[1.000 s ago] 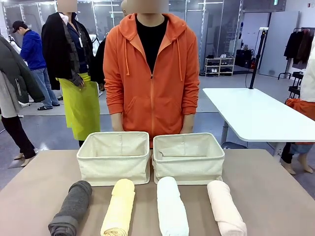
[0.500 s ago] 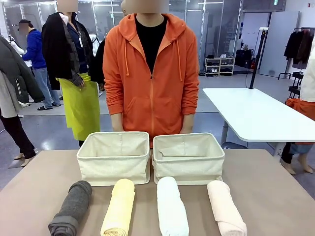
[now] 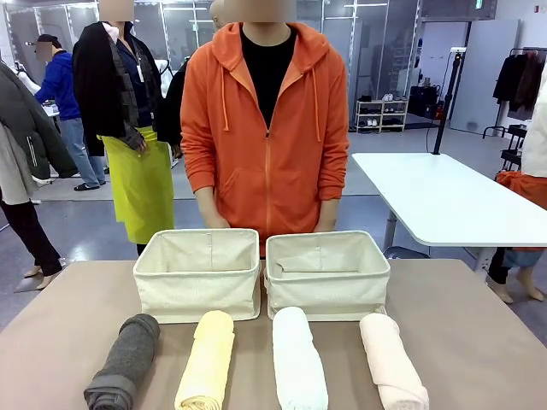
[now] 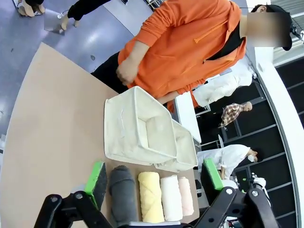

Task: Divide the towels into two baskets.
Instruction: Pick up one hotel-folded towel and place it in the Fabric basket indicated by the person.

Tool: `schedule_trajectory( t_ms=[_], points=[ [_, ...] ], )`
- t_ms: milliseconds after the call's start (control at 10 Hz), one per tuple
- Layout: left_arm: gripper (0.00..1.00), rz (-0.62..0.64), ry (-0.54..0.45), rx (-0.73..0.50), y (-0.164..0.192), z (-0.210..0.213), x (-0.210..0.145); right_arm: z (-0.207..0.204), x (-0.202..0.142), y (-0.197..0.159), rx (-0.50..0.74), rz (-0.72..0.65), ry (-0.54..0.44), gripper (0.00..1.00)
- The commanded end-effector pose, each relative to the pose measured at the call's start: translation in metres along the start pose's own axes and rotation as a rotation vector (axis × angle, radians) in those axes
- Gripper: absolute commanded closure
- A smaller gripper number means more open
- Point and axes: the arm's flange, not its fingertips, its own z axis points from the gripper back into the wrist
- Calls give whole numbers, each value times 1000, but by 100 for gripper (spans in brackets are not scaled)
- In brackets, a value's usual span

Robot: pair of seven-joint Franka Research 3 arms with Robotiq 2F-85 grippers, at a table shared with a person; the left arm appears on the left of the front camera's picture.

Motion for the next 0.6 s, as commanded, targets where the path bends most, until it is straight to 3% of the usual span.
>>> schedule_trajectory(
  t_ms=[0,500],
  points=[
    [0,-5,-11,-25,1,3,2,2,2,5,13,0,-8,0],
    [0,-5,-11,-25,1,3,2,2,2,5,13,0,-8,0]
  ],
)
